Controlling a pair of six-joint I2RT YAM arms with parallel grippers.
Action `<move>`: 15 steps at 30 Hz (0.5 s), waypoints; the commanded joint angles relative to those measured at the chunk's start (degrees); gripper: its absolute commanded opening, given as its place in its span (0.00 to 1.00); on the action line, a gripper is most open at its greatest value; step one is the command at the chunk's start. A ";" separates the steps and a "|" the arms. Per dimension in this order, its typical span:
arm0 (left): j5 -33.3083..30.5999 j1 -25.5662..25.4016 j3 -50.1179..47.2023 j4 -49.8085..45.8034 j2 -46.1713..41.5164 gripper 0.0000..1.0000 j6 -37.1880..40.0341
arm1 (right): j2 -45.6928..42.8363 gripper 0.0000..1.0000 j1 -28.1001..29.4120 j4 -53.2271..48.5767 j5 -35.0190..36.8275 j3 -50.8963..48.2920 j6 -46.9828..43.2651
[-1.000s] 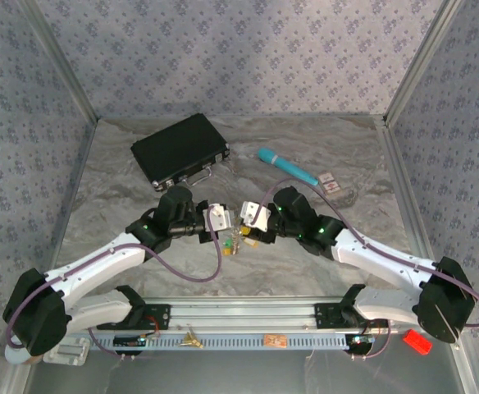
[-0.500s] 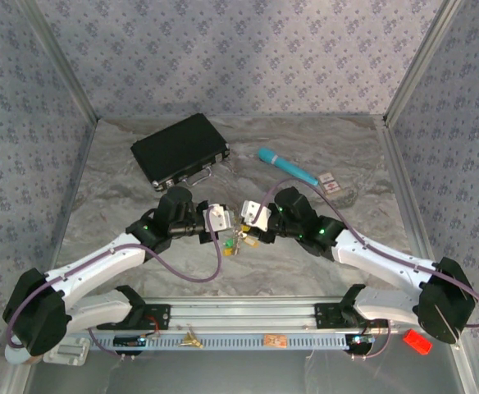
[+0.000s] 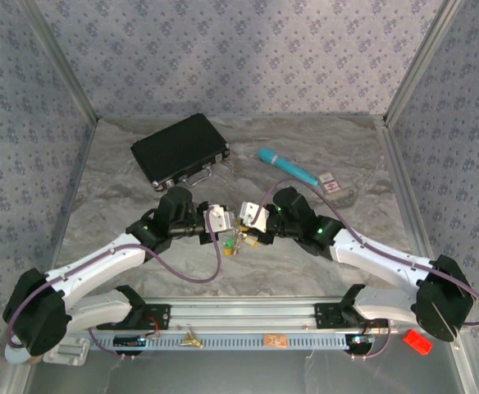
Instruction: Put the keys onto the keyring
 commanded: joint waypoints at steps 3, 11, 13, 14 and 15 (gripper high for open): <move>2.43 -0.30 0.54 0.42 -0.92 0.00 -0.13 | 0.30 0.12 -0.21 0.96 -1.48 1.60 -0.17; 1.67 -0.20 -1.57 3.71 -1.00 0.11 -2.17 | 0.26 0.00 -0.84 0.07 -3.88 1.70 -0.30; 2.06 -0.12 -2.77 5.10 -1.02 0.16 -3.29 | 0.21 0.00 -1.12 0.07 -4.80 1.53 -0.25; 2.11 -0.05 -3.25 5.70 -0.91 0.18 -3.84 | 0.21 0.00 -1.14 0.02 -5.26 1.51 -0.31; 2.08 -0.04 -3.79 6.51 -0.93 0.19 -4.31 | 0.13 0.00 -1.23 0.01 -5.77 1.49 -0.34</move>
